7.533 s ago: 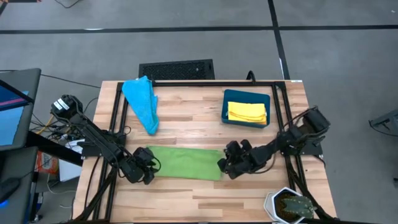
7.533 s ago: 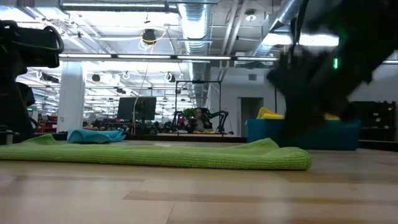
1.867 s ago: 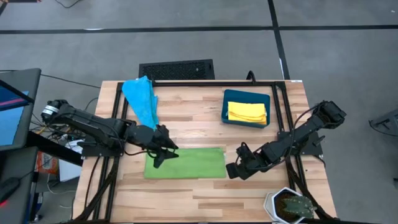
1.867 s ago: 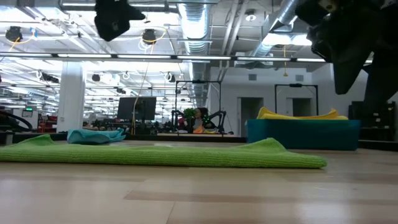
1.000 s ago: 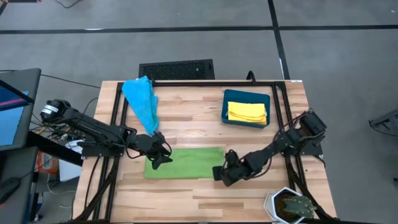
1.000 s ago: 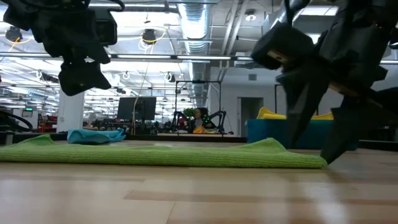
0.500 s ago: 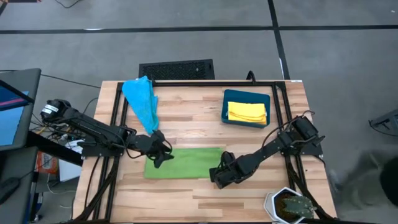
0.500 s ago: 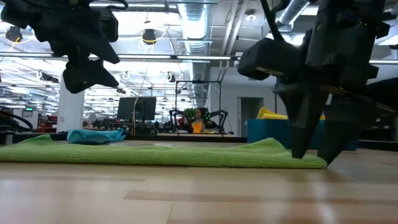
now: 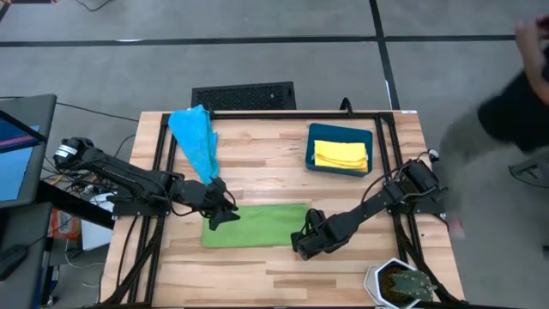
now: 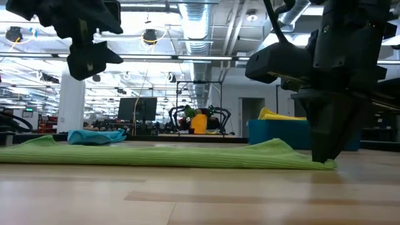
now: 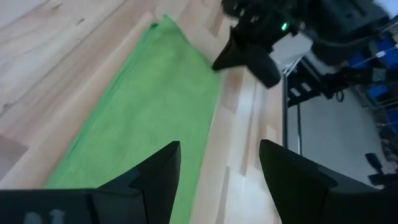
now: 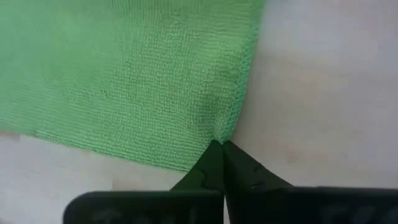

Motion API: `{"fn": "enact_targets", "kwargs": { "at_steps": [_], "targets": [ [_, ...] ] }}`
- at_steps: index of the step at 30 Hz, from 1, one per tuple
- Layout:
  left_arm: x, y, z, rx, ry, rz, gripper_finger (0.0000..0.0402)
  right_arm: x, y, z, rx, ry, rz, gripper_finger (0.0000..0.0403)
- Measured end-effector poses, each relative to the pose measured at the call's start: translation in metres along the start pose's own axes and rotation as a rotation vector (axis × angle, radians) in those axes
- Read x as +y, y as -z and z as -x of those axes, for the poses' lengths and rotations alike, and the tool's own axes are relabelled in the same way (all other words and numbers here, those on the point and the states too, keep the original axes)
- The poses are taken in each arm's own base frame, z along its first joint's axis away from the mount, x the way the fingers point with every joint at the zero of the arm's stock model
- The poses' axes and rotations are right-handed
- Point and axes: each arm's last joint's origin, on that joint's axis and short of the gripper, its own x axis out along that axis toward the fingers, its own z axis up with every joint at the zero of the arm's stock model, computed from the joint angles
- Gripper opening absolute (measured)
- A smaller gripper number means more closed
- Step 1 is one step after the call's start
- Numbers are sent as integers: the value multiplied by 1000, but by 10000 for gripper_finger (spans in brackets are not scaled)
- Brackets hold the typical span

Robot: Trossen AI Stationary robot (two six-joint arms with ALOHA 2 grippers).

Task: Fold microfiber towels
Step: Fold the green microfiber cloth

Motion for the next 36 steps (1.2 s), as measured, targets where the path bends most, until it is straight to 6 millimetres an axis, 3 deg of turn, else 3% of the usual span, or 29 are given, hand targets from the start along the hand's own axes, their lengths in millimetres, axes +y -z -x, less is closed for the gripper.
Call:
{"fn": "enact_targets", "kwargs": {
  "at_steps": [16,21,27,36],
  "targets": [
    [-5,22,2,59,-75,8,213,3,-12,37,-40,-99,33,6],
    [-8,29,1,40,-103,2,213,22,-22,49,-46,-160,115,8],
    [-6,34,-5,67,-125,37,212,47,-33,50,-65,-193,205,8],
    [-5,35,-6,59,-135,47,212,85,-33,27,-40,-231,323,10]
  ]
}}
